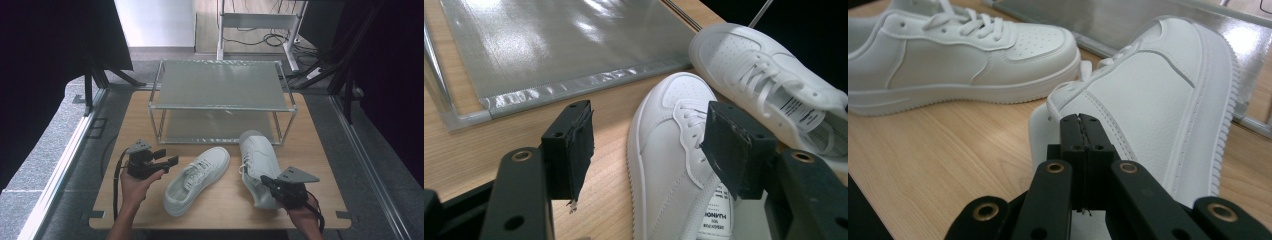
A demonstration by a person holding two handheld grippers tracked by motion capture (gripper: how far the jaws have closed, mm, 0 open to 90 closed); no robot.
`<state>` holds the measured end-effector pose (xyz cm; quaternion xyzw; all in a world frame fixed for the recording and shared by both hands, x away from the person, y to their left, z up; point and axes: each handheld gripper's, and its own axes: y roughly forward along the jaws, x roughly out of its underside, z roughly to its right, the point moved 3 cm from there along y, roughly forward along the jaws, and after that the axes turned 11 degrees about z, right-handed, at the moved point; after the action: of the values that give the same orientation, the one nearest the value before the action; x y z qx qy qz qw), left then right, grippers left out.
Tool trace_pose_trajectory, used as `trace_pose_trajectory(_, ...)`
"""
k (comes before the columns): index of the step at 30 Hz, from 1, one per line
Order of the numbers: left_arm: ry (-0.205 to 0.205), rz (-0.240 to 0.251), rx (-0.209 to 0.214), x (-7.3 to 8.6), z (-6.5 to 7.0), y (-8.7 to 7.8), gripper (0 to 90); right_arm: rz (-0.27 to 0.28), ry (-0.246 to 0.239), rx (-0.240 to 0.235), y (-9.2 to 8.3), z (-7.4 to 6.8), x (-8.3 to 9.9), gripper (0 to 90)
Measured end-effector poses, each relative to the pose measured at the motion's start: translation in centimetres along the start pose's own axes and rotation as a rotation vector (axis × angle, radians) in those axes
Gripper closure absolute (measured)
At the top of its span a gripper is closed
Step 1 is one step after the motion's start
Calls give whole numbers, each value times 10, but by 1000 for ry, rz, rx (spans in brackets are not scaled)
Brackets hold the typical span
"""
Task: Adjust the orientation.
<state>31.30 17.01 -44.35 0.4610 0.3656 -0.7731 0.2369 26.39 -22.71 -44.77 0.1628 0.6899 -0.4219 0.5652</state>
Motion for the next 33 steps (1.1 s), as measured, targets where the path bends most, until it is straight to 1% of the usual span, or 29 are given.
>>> trace_pose_trajectory(1,0,-1,0,0,0,0,366,4,10,6,-2,4,0,900)
trace_pose_trajectory(2,-1,-3,0,1,0,1,366,10,14,18,-6,12,-1,900)
trace_pose_trajectory(3,-1,-3,0,1,0,1,366,14,15,29,-9,17,-1,900)
trace_pose_trajectory(4,0,-5,3,1,1,2,366,14,15,29,-9,17,-1,900)
trace_pose_trajectory(5,2,-10,5,2,2,3,366,17,16,52,-14,29,1,900)
trace_pose_trajectory(7,-1,-13,5,2,2,4,366,20,33,80,-20,43,4,900)
trace_pose_trajectory(8,0,-15,6,3,2,5,366,20,33,80,-20,43,4,900)
trace_pose_trajectory(9,4,-20,3,4,2,6,366,-33,40,89,-19,57,14,899)
trace_pose_trajectory(10,4,-20,3,4,2,6,366,-33,40,89,-19,57,14,899)
trace_pose_trajectory(11,1,-23,1,4,2,7,366,-66,11,128,-16,63,22,899)
trace_pose_trajectory(12,-2,-24,-1,5,1,7,366,-24,61,87,-20,69,23,899)
trace_pose_trajectory(13,-2,-24,-1,5,1,7,366,-24,61,87,-20,69,23,899)
trace_pose_trajectory(14,-4,-23,-2,4,0,6,366,-46,45,104,-18,70,24,899)
trace_pose_trajectory(15,-4,-23,-2,4,0,6,366,-60,39,99,-17,69,26,899)
trace_pose_trajectory(16,-9,-17,-1,3,0,5,366,-72,22,104,-15,66,26,898)
trace_pose_trajectory(17,-10,-15,-1,3,0,4,366,-75,15,103,-14,63,26,897)
trace_pose_trajectory(19,-13,-14,1,3,-1,3,366,-57,15,88,-14,58,22,892)
trace_pose_trajectory(22,-16,-15,3,3,-1,3,367,-34,6,83,-17,47,13,883)
trace_pose_trajectory(23,-17,-15,3,3,-1,4,367,-34,6,83,-17,47,13,883)
trace_pose_trajectory(24,-17,-18,5,3,-1,4,368,-18,2,64,-16,34,7,873)
trace_pose_trajectory(25,-17,-18,5,3,-1,4,368,-18,2,64,-16,34,7,873)
trace_pose_trajectory(26,-17,-20,6,4,-1,5,368,-14,0,50,-15,28,5,867)
trace_pose_trajectory(27,-17,-23,7,4,0,5,367,-17,-12,38,-12,21,4,859)
trace_pose_trajectory(28,-15,-24,9,4,0,5,367,-41,-40,25,-4,10,4,848)
trace_pose_trajectory(29,-15,-24,9,4,0,5,367,-53,-49,22,-1,6,6,847)
trace_pose_trajectory(30,-14,-24,8,4,0,5,367,-53,-49,22,-1,6,6,847)
trace_pose_trajectory(31,-15,-23,8,4,0,4,367,-66,-53,29,3,4,8,848)
trace_pose_trajectory(32,-17,-22,8,3,-1,4,367,-98,-50,47,7,3,13,851)
trace_pose_trajectory(33,-17,-22,8,3,-1,4,367,-98,-50,47,7,3,13,851)
